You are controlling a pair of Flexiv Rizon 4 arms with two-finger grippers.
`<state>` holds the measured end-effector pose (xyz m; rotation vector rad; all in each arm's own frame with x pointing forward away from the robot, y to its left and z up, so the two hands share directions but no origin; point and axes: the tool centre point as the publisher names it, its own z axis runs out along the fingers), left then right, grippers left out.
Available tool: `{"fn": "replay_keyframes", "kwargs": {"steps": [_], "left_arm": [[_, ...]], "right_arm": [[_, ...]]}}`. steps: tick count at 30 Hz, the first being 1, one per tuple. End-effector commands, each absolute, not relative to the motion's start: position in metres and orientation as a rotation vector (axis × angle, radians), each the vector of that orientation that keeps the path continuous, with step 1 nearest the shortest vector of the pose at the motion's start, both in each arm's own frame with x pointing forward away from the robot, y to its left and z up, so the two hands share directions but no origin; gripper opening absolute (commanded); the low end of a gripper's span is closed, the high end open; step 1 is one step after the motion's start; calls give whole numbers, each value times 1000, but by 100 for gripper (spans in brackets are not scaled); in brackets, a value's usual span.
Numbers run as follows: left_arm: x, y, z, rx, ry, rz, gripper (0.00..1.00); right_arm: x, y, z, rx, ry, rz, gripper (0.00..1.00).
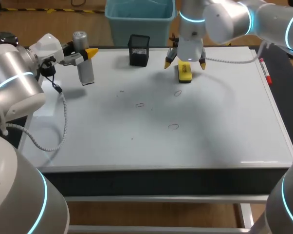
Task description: Pick up the inspection probe, press it on each red-marked spot on the whiteboard one by one, put down the probe, pick up the eraser, and wipe off all the red marks.
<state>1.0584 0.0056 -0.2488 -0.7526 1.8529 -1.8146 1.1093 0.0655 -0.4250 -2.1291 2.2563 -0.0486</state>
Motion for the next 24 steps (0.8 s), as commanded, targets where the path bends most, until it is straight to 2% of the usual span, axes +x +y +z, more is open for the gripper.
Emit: {"fn": "replay_keyframes", "kwargs": {"steps": [1, 14, 16, 17, 18, 19, 21, 22, 24], "left_arm": [[1059, 5, -248, -753, 1849, -1814, 0], [1059, 5, -248, -753, 1849, -1814, 0], [1059, 5, -248, -753, 1849, -1814, 0], [1059, 5, -248, -753, 1849, -1814, 0], [1059, 5, -248, -753, 1849, -1814, 0], [1059, 5, -248, -753, 1849, -1814, 0], [1059, 5, -248, -753, 1849, -1814, 0], [1059, 5, -248, -753, 1849, -1814, 0], [1059, 5, -248, -753, 1849, -1814, 0]], "right_arm": [[1113, 66, -427, -2125, 2275, -54, 100], [1112, 59, -431, -2097, 2310, -72, 100], [1112, 59, -431, -2091, 2312, -78, 84], [1112, 59, -430, -2090, 2311, -80, 81], [1113, 59, -429, -2089, 2310, -82, 73], [1113, 59, -429, -2088, 2309, -82, 59], [1113, 60, -427, -2087, 2305, -84, 48], [1113, 60, -426, -2086, 2304, -84, 47], [1113, 60, -425, -2083, 2304, -86, 35]]}}
